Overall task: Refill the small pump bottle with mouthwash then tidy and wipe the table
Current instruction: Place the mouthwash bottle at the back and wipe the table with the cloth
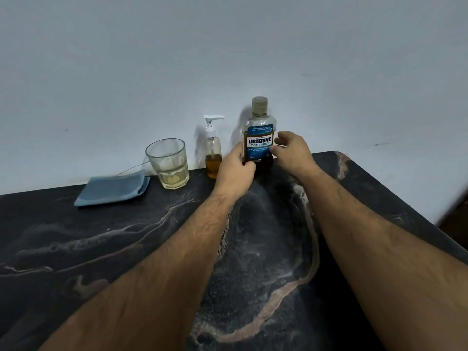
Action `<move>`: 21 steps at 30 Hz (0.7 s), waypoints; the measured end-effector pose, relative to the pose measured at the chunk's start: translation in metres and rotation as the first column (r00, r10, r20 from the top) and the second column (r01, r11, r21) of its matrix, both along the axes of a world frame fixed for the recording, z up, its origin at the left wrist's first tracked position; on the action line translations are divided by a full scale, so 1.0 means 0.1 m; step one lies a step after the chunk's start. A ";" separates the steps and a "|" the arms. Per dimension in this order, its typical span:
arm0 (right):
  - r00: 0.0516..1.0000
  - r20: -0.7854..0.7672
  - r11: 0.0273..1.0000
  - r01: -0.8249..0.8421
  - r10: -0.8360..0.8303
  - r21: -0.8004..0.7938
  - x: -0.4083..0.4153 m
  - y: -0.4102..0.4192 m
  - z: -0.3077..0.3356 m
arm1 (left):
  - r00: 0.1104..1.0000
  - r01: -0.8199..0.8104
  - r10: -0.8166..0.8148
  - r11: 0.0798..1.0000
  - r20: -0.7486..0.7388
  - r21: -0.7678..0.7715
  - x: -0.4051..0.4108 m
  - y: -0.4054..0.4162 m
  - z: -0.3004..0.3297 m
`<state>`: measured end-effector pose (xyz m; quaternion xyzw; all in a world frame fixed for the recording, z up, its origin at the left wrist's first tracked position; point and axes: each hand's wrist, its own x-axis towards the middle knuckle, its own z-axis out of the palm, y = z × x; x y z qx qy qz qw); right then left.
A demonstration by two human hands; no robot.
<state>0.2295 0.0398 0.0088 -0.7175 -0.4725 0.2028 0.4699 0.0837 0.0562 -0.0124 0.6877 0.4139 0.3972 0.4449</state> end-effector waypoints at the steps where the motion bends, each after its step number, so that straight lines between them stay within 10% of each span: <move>1: 1.000 0.019 1.000 0.024 -0.024 -0.004 -0.02 -0.06 0.01 | 0.999 0.013 -0.012 1.000 -0.035 0.012 -0.04 -0.08 -0.02; 8: 0.985 0.139 0.995 0.093 -0.099 0.046 -0.42 -0.78 0.02 | 0.973 -0.030 0.032 0.999 -0.231 0.015 -0.79 -0.61 -0.07; 21: 0.939 0.237 0.969 -0.235 0.248 -0.079 -1.96 -1.74 0.14 | 0.945 -0.269 0.266 0.963 -0.189 0.011 -2.59 -1.52 0.19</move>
